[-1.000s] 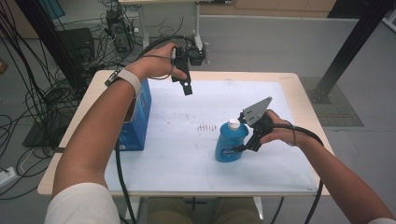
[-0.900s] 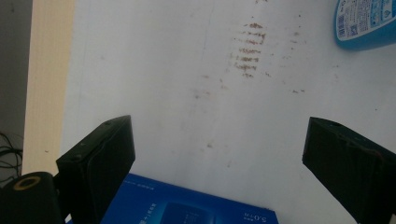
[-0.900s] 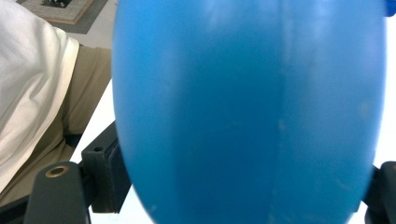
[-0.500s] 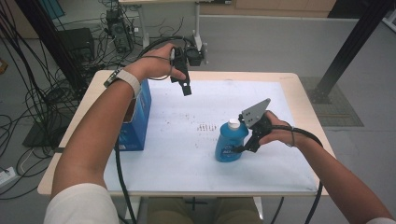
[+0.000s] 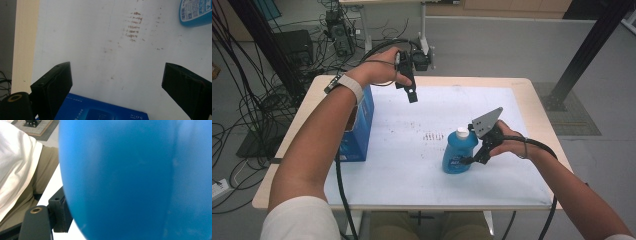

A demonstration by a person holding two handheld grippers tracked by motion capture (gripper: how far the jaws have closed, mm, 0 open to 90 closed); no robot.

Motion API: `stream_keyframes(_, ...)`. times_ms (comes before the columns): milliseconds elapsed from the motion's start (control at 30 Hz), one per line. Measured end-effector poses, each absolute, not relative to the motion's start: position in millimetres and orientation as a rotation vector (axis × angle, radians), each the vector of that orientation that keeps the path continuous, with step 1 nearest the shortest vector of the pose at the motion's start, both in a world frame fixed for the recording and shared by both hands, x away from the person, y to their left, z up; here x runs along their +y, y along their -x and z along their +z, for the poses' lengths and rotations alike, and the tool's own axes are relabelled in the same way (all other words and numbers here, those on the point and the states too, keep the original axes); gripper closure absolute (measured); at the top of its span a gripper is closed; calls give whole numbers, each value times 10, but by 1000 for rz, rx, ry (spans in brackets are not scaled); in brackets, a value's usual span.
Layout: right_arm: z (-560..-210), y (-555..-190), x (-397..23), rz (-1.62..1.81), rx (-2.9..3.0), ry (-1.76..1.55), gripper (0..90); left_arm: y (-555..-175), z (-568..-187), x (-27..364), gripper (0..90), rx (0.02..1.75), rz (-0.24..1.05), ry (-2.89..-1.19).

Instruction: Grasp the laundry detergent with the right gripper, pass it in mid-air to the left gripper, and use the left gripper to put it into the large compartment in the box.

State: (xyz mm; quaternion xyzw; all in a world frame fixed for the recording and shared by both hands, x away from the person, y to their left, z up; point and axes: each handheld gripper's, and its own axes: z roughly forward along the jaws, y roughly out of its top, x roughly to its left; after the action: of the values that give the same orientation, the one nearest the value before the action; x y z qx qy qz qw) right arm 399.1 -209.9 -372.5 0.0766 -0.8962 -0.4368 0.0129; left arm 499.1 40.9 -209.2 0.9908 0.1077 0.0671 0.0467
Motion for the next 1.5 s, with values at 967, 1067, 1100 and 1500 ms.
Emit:
stream_keyframes(967, -3830, -3983, -2087, -1418, -2756, -222, 295, -4991, -2118, 416, 99, 335, 201, -3024)
stream_keyframes(1067, -3834, -3980, -2078, -1420, -2755, -226, 303, -4993, -2121, 414, 99, 333, 198, -3026)
stream_keyframes(1100, -3833, -3980, -2075, -1422, -2755, -227, 306, -4992, -2121, 414, 100, 335, 199, -3024)
stream_keyframes(1500, -3838, -3980, -2058, -1428, -2753, -247, 361, -4993, -2125, 429, 100, 338, 199, -3022)
